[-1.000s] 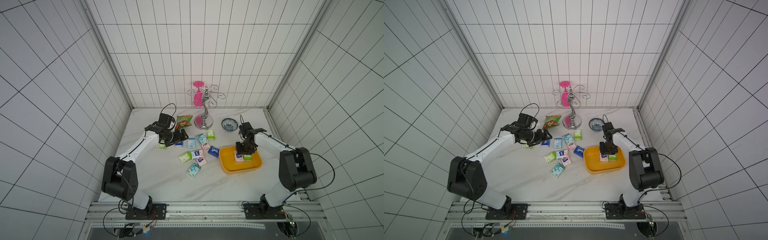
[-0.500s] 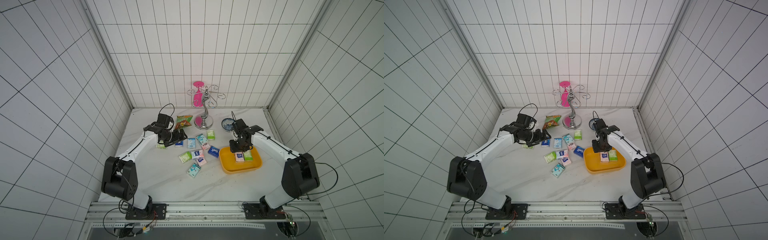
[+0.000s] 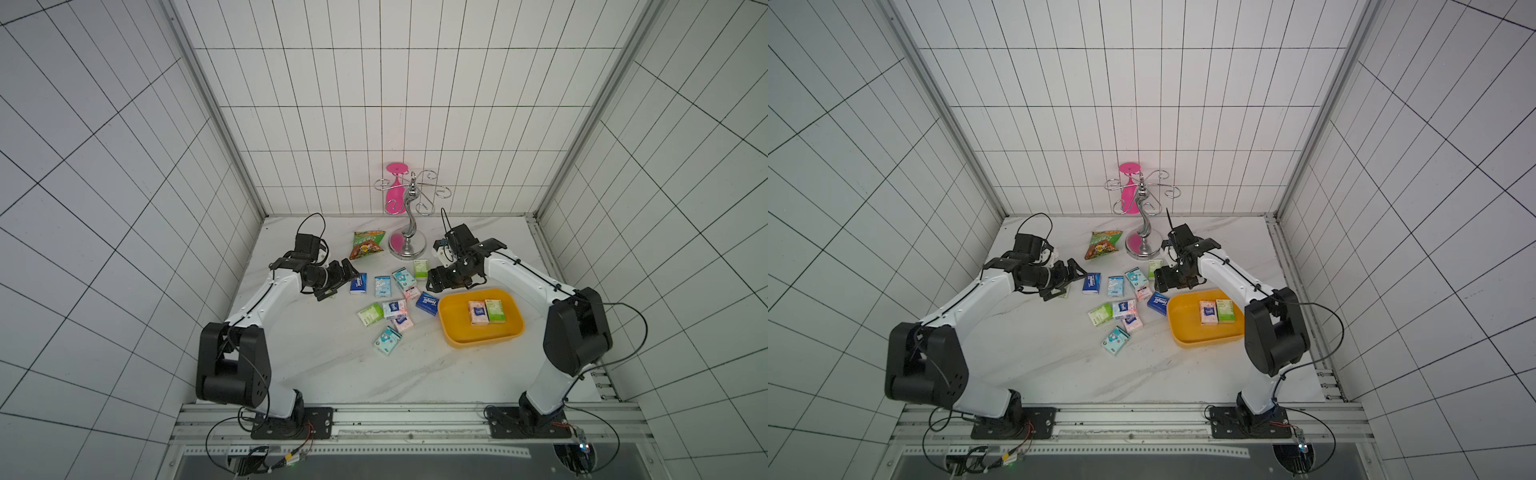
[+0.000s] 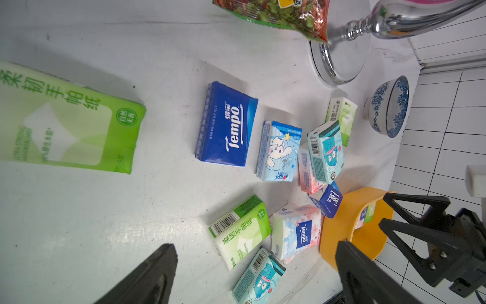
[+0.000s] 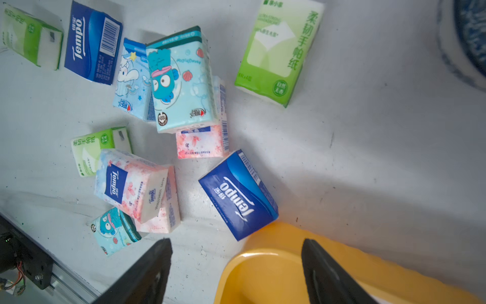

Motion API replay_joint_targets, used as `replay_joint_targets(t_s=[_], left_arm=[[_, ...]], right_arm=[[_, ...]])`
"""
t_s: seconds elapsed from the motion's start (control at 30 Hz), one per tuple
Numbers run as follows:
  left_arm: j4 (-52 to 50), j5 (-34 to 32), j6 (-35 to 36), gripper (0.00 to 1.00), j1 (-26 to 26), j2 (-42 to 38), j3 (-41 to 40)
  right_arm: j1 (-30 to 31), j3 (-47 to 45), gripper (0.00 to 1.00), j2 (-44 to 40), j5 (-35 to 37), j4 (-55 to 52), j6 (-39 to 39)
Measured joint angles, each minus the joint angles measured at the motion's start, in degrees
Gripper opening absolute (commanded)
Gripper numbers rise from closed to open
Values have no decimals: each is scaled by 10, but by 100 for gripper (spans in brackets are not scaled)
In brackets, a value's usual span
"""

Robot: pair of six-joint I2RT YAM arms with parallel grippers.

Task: Put the pocket tissues into the storage box
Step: Place the pocket tissues in the storage box, then pick up the pocket tissues from the center of the board.

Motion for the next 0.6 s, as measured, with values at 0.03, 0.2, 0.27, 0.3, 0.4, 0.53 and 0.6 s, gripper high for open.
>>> replay_joint_targets(t_s=[0.03, 0.2, 0.27, 0.3, 0.4, 0.53, 0.6], left_arm=[[2, 0, -1, 97, 0, -2, -2], [2, 0, -2, 98, 0, -4, -6], [2, 0, -1, 97, 0, -5, -6], [2, 0, -1, 97, 0, -5, -6], [2, 0, -1, 97, 0, -7, -6], [2, 0, -1, 97, 0, -9, -6], [2, 0, -1, 97, 0, -10, -6]], right_arm=[[1, 1, 82, 10, -7, 4, -2], [6, 6, 87, 57, -26, 15, -12], [8, 6, 91, 73, -28, 22, -16], [9, 6, 91, 79, -28, 24, -18], [10, 6, 92, 93, -28, 31, -22], [11, 10, 91, 103, -27, 34, -28], [12, 15, 91, 108, -27, 33, -31]])
